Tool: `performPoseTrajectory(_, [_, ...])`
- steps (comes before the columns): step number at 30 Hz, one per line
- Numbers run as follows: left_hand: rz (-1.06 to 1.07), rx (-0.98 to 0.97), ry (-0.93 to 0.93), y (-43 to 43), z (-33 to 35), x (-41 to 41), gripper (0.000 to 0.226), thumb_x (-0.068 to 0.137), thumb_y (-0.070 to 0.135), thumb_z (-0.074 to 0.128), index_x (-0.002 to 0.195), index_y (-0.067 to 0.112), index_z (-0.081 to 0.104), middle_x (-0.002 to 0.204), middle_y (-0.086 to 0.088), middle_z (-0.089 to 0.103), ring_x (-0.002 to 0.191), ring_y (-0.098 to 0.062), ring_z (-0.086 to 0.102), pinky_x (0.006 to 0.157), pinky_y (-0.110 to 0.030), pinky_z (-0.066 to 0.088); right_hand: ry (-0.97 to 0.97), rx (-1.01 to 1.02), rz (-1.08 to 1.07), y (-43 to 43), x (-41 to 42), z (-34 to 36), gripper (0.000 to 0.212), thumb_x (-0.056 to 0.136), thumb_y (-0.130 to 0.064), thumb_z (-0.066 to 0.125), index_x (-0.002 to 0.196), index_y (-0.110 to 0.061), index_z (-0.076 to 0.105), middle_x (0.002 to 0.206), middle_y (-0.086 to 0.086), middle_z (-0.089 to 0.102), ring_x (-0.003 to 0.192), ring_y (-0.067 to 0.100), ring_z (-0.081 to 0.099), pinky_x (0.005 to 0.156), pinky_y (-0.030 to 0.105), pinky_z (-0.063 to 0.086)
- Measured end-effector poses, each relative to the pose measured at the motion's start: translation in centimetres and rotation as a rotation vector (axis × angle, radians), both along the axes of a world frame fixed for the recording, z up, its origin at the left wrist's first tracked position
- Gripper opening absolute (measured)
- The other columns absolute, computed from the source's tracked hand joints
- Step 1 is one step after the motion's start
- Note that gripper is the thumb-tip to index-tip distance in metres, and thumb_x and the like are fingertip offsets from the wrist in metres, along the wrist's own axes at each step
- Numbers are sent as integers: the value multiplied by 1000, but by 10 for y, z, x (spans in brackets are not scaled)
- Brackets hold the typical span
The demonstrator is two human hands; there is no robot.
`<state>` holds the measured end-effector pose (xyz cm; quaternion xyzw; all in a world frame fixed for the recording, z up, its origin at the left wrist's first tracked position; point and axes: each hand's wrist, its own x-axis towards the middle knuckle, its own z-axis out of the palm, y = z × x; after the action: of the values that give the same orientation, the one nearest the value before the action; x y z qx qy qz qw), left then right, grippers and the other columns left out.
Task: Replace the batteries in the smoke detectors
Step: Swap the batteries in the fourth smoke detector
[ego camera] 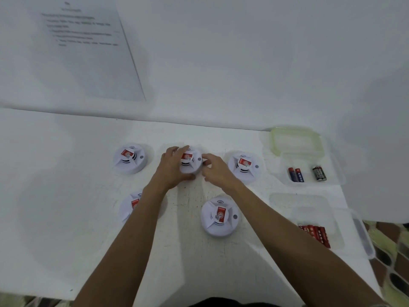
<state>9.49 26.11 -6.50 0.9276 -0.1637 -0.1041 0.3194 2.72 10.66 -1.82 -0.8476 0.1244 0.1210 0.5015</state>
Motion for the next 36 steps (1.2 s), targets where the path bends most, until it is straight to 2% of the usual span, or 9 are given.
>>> performPoseTrajectory(2, [-7,-22,-5,-2,4,-3,107,53,43,87,143,29,31,140,-9,36,125,-27,40,101,-37,39,10,113,-61,-4,-7,5,43,92,-6,49,134,-15,49,119,10,61,103,28,62,91,46,55])
performPoseTrajectory(8, [-108,-138,-19,-17,40,-25,118,52,43,89,146,40,17,140,-4,30,107,-8,40,88,-21,38,-114,374,-213,-24,-37,34,42,92,2,45,124,-22,58,112,9,67,97,27,68,86,39,58])
performPoseTrajectory(13, [-241,-276,-66,-29,79,-49,112,47,75,70,139,30,26,139,9,37,117,-3,38,102,-25,35,-258,565,-234,-45,-71,58,36,93,6,47,118,-14,64,106,11,71,93,28,68,82,36,57])
performPoseTrajectory(17, [-283,-471,-68,-37,100,-69,101,55,44,87,136,31,27,129,23,43,117,-3,48,90,-21,48,-297,412,-295,-54,-88,60,25,95,-15,59,117,-25,65,114,0,67,107,20,65,88,36,57])
performPoseTrajectory(20, [-328,-572,-26,-45,106,-82,101,55,34,89,134,32,26,130,20,45,119,-14,51,89,-27,52,-272,485,-278,-55,-99,67,38,90,-28,66,127,-25,59,118,-2,66,104,15,68,87,39,59])
performPoseTrajectory(24, [-347,-547,-37,-54,108,-89,101,56,29,90,135,31,27,128,30,41,120,-4,47,89,-17,48,-357,427,-333,-57,-111,72,56,85,-25,74,135,-32,50,122,-5,63,106,12,66,84,30,59])
performPoseTrajectory(27, [-358,-489,-68,-57,106,-89,101,58,34,88,138,35,27,135,30,38,125,-1,43,97,-17,43,-450,353,-360,-58,-118,70,56,84,-19,76,134,-29,52,126,-10,60,112,11,61,78,21,57])
performPoseTrajectory(31, [-361,-502,-23,-62,101,-93,93,63,61,75,138,41,24,145,20,34,133,-4,37,111,-31,34,-514,246,-355,-56,-126,68,55,85,-22,75,133,-36,54,126,-15,57,114,6,58,85,31,58])
performPoseTrajectory(36, [-314,-529,-50,-69,103,-97,89,63,80,59,136,40,26,144,17,32,134,-13,36,111,-35,31,-573,141,-343,-51,-131,68,73,76,-31,82,140,-33,48,130,-8,50,120,0,50,90,26,56])
